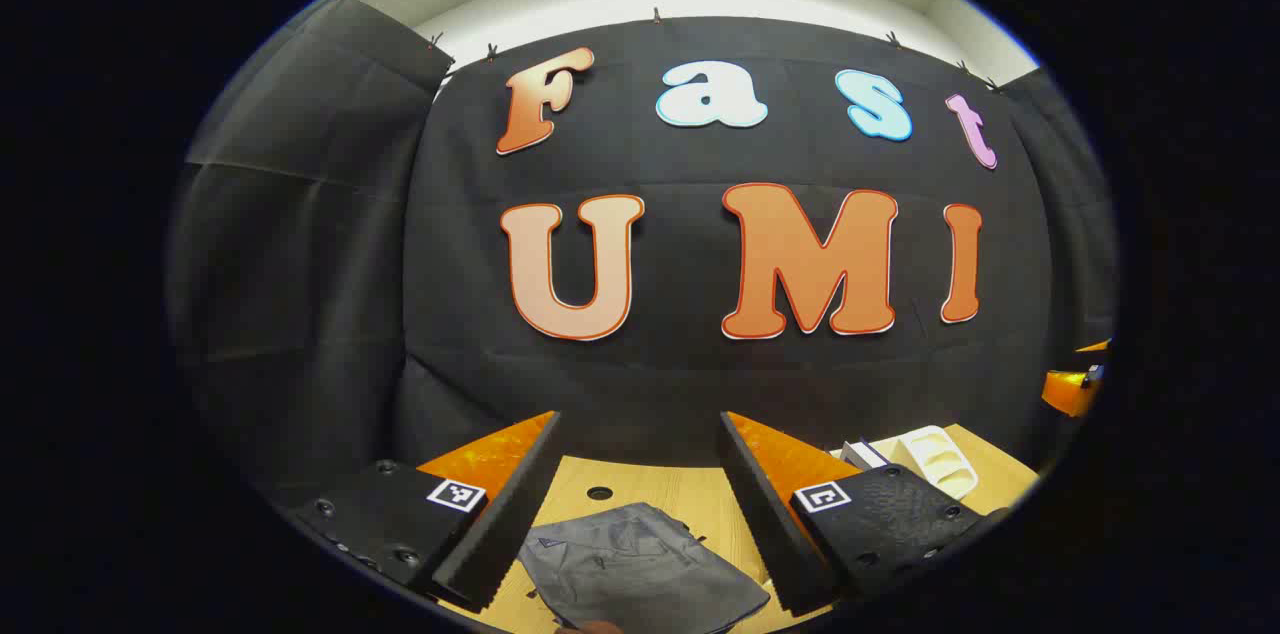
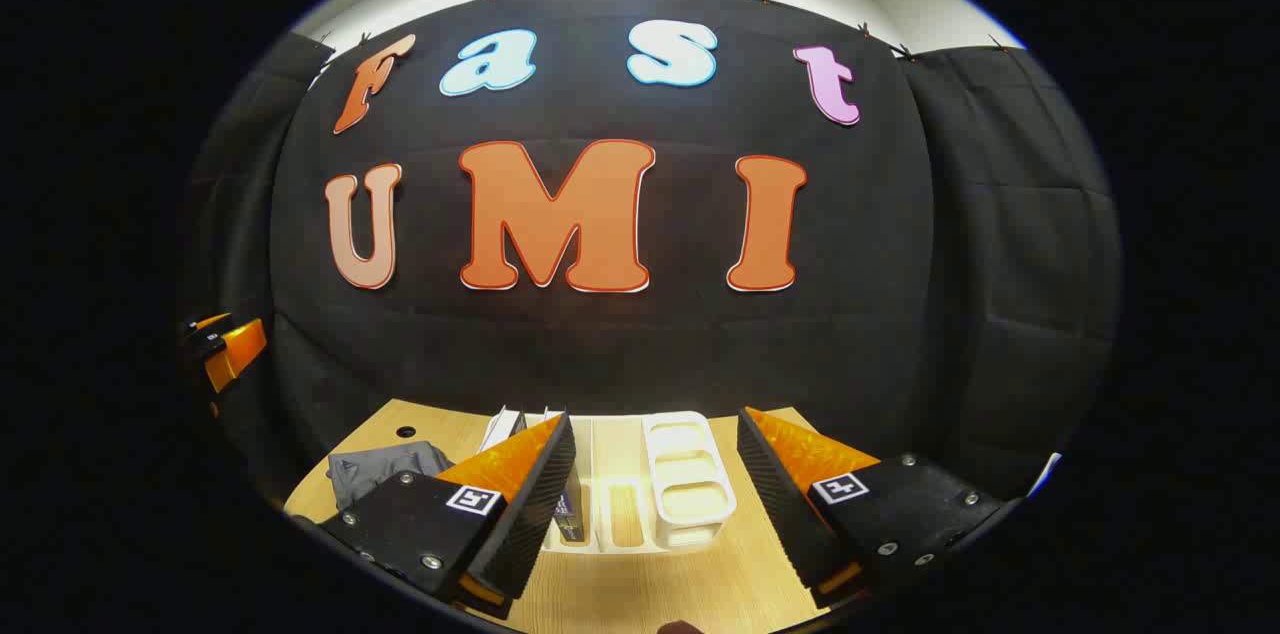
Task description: Open the schoolbag, grab two books from the bookshelf and put them into the schoolbag.
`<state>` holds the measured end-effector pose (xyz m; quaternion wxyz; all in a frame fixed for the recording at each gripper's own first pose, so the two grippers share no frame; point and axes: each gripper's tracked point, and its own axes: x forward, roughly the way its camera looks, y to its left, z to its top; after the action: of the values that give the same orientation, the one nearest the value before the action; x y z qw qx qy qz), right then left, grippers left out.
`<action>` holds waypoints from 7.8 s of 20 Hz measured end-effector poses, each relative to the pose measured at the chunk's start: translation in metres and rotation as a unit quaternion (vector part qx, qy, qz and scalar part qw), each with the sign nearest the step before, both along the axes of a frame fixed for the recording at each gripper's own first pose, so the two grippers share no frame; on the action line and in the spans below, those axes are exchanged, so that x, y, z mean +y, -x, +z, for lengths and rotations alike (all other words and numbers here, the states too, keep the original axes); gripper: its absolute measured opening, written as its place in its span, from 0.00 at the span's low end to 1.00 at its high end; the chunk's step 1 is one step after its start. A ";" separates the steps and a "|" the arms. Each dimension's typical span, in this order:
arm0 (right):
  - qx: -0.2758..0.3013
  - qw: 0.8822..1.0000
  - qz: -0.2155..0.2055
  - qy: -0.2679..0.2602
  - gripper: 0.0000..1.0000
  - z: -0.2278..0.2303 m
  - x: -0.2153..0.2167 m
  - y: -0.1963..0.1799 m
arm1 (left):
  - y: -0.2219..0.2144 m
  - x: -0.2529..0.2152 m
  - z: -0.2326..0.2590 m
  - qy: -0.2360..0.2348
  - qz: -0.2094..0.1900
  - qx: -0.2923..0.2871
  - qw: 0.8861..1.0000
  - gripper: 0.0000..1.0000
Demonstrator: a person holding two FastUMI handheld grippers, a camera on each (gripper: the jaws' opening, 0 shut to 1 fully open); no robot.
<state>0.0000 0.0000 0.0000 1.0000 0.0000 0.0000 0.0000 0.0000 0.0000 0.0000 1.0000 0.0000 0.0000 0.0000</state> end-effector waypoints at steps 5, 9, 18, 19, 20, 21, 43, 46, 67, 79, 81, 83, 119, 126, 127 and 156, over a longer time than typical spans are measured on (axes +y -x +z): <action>-0.001 1.000 -0.004 -0.005 0.97 0.002 -0.003 -0.003 | -0.002 -0.001 0.001 -0.002 -0.001 0.002 1.000 0.96; -0.005 1.000 0.000 0.000 0.97 0.006 0.000 -0.005 | -0.004 -0.001 0.004 -0.002 -0.001 0.001 1.000 0.96; -0.001 1.000 0.017 0.006 0.97 0.004 0.019 -0.012 | -0.003 0.011 0.003 -0.009 0.007 0.003 1.000 0.96; 0.001 1.000 0.019 0.006 0.97 0.003 0.021 -0.012 | -0.003 0.013 0.001 -0.011 0.009 0.004 1.000 0.96; 0.001 1.000 0.020 0.007 0.97 0.001 0.023 -0.013 | -0.003 0.015 0.000 -0.015 0.010 0.005 1.000 0.96; 0.003 1.000 0.021 0.008 0.97 0.001 0.025 -0.014 | -0.002 0.017 -0.002 -0.018 0.011 0.007 1.000 0.96; 0.074 0.996 -0.010 0.042 0.97 -0.065 0.008 -0.016 | -0.010 -0.010 -0.135 -0.189 -0.044 0.104 0.976 0.97; 0.089 0.995 -0.012 0.044 0.97 -0.079 0.005 -0.017 | -0.005 -0.023 -0.178 -0.239 -0.067 0.134 0.959 0.97; 0.193 0.980 -0.011 0.051 0.98 -0.158 -0.012 -0.022 | 0.064 -0.064 -0.376 -0.386 -0.196 0.285 0.855 0.98; 0.217 0.975 -0.021 0.045 0.98 -0.174 -0.023 -0.030 | 0.053 -0.056 -0.403 -0.399 -0.200 0.334 0.830 0.87; 0.218 0.975 -0.021 0.044 0.98 -0.174 -0.023 -0.034 | 0.053 -0.059 -0.406 -0.385 -0.204 0.347 0.831 0.74; 0.219 0.974 -0.021 0.045 0.98 -0.177 -0.023 -0.036 | 0.053 -0.061 -0.407 -0.378 -0.207 0.353 0.830 0.59; 0.224 0.974 0.034 -0.005 0.98 -0.138 0.081 -0.047 | -0.081 0.013 -0.191 -0.266 -0.269 0.385 0.842 0.02; 0.216 0.975 0.052 0.000 0.98 -0.064 0.113 -0.047 | -0.095 0.018 -0.173 -0.248 -0.321 0.389 0.828 0.02; 0.219 0.974 0.053 0.008 0.98 -0.051 0.119 -0.052 | -0.094 0.018 -0.174 -0.251 -0.330 0.388 0.823 0.02; 0.562 0.822 0.079 0.052 0.98 -0.173 0.223 -0.189 | -0.104 0.030 -0.189 -0.231 -0.339 0.403 0.818 0.02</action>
<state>0.1888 0.2225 -0.1726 0.8217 -0.0516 0.5620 0.0791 0.1044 0.0296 -0.1887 0.8181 0.2311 0.4030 -0.3390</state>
